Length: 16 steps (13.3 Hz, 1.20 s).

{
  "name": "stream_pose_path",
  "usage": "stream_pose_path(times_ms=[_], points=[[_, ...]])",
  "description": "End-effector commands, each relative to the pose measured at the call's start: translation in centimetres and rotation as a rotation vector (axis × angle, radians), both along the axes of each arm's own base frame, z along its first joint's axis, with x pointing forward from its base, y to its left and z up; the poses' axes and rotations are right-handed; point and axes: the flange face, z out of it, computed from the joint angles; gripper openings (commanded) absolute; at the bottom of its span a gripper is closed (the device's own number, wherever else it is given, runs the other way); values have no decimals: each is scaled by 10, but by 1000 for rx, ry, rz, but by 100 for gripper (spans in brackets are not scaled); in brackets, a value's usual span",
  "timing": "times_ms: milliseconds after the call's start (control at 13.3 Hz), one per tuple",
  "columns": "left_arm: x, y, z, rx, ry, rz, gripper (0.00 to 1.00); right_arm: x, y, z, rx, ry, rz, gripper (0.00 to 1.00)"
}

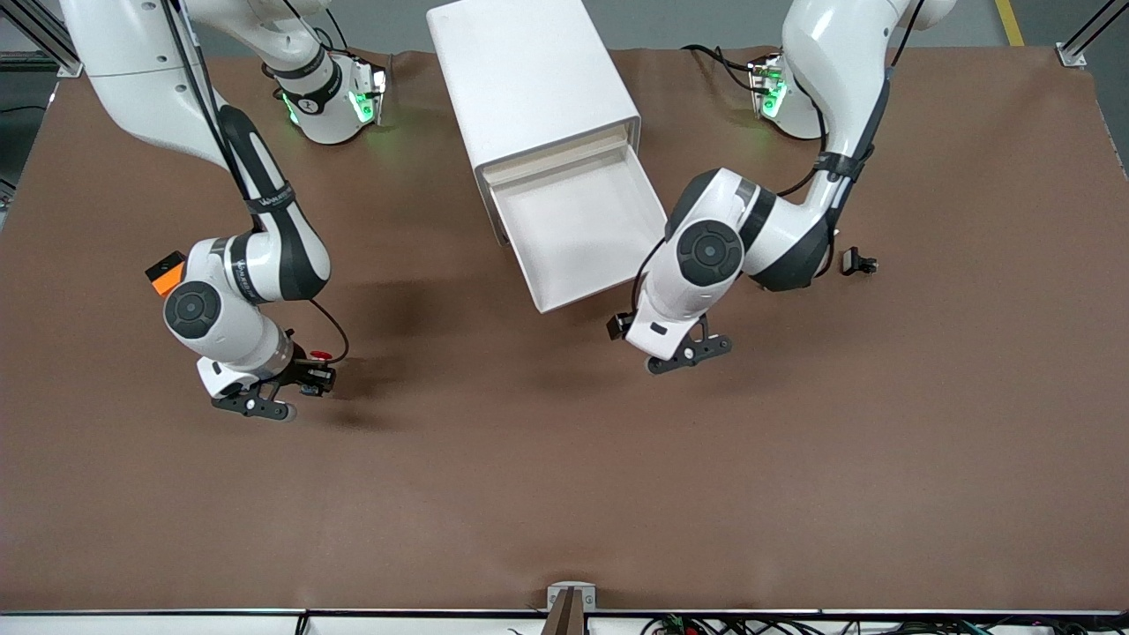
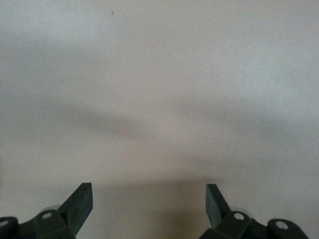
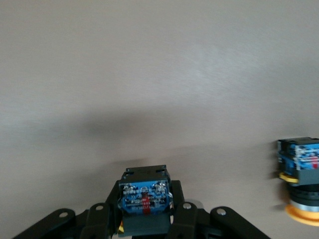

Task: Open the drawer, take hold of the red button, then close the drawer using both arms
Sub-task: 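Carry the button with the right gripper while the left gripper pushes the drawer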

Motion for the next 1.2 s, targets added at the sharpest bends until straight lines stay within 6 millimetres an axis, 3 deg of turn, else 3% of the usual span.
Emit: stream_pose_path(times_ms=[0,150,450,1124], points=[[-15,-3,2,16,-24,-10,100,-8,-16,7,1,-4,1,0],[-25,-12,-3,21,-17,-23,100,-8,-17,-3,-1,8,21,0],[-41,-31,-6,23,-5,-4,100,-7,-48,-21,-2,10,85,0],[-75,-64,-16,28,64,71,100,-4,-48,-33,36,4,31,0]])
